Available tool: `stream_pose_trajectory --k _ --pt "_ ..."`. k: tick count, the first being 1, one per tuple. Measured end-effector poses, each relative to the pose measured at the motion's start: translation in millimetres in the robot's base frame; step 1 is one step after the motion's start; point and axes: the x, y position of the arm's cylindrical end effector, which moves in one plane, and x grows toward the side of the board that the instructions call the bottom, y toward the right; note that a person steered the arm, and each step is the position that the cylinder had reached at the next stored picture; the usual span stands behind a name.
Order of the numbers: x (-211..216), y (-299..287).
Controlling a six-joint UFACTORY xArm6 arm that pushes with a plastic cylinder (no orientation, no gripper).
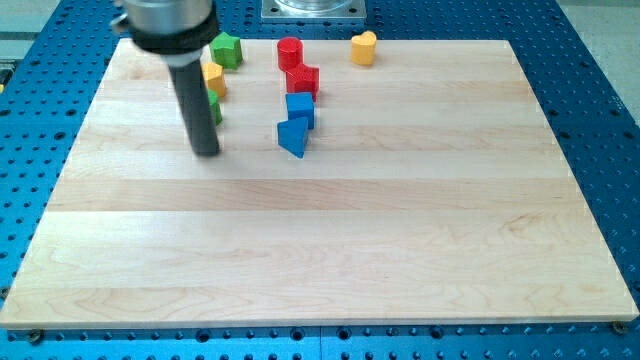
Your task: Form a vertical line with the green blocks and the yellow blocks
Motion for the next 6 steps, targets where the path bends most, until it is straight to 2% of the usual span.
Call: stream_pose_trajectory --k 1,2,4,5,6 --pt "91 64" --pt "66 199" --pt "-89 285" --pt "-145 297" --pt "-161 298"
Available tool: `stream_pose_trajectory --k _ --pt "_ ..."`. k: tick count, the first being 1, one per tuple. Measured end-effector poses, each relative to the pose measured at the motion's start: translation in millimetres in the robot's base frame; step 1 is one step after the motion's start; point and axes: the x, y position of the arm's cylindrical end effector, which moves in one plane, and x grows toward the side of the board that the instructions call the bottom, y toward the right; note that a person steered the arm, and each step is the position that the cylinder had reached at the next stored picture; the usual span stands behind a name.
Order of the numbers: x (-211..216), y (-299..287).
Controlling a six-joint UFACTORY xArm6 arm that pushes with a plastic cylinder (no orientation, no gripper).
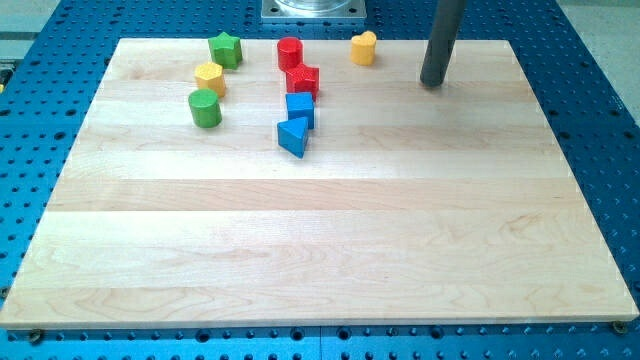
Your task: Form a vertical line with the green blocks and the yellow blocks
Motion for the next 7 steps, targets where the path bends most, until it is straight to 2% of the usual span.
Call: stream_pose_trajectory --k 2,3,4,5,6,7 --pt "-56 -15" --pt "-76 -63" --pt "-71 -113" --pt "13 -155" --pt "10 -125" --pt "-8 -167"
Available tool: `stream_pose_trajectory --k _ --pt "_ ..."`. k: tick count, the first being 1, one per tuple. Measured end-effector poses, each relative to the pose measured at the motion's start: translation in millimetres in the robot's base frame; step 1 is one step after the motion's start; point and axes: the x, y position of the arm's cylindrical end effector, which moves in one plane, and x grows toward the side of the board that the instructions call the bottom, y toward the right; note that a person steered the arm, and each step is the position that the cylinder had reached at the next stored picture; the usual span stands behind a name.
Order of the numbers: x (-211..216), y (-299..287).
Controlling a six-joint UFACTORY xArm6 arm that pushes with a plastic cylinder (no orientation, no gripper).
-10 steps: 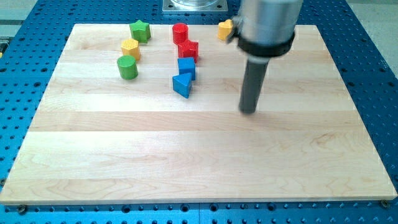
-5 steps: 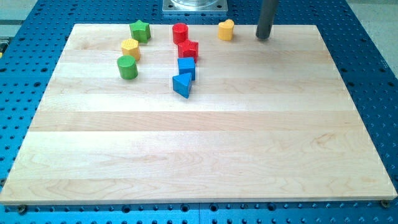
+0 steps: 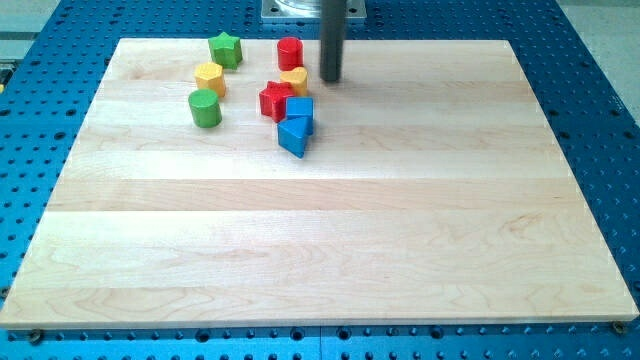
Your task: Form a vertical line with the green blocks and the yellow blocks
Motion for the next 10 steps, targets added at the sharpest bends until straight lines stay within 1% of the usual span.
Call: stream_pose_trajectory --k 1,2,3,4,5,6,7,8,9,10 --pt "17 -42" --pt "40 -51" --pt "53 -27" --pt "92 -102" --pt "87 -107" --pt "31 -113" --pt "76 -157" --pt "73 -154" --pt "56 -120" --pt "69 -142"
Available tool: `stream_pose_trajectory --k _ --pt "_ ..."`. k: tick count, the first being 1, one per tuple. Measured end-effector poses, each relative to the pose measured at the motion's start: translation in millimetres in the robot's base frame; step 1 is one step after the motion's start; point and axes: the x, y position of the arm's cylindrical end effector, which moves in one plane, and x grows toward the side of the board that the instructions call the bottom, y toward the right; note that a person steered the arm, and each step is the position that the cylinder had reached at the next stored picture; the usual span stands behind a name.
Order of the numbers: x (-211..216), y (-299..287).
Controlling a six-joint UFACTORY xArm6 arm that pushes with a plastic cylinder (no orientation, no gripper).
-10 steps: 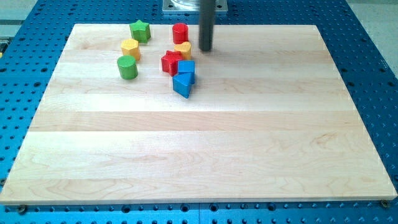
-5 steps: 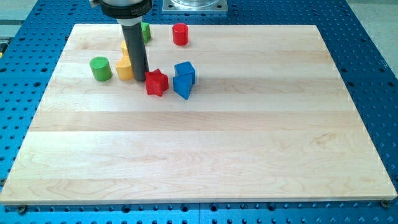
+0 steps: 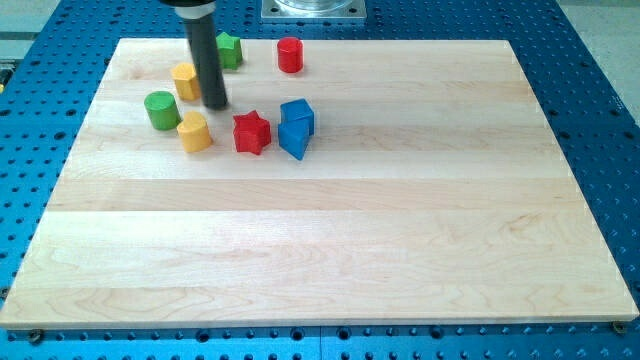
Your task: Form a vertical line with the green blocks and the yellow blocks
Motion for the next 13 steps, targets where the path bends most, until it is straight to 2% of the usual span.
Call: stream_pose_trajectory --k 2,3,4,5,6,7,8,9,10,11,12,13 --pt "74 -32" --pt "53 -105" --pt "25 -101" --pt "24 -62" --pt "9 -74" --pt "-41 -102" --pt "-52 -43" --pt "-52 -39" --pt "-25 -94" --pt "-1 -92" --pt "-1 -46" --pt "5 -40"
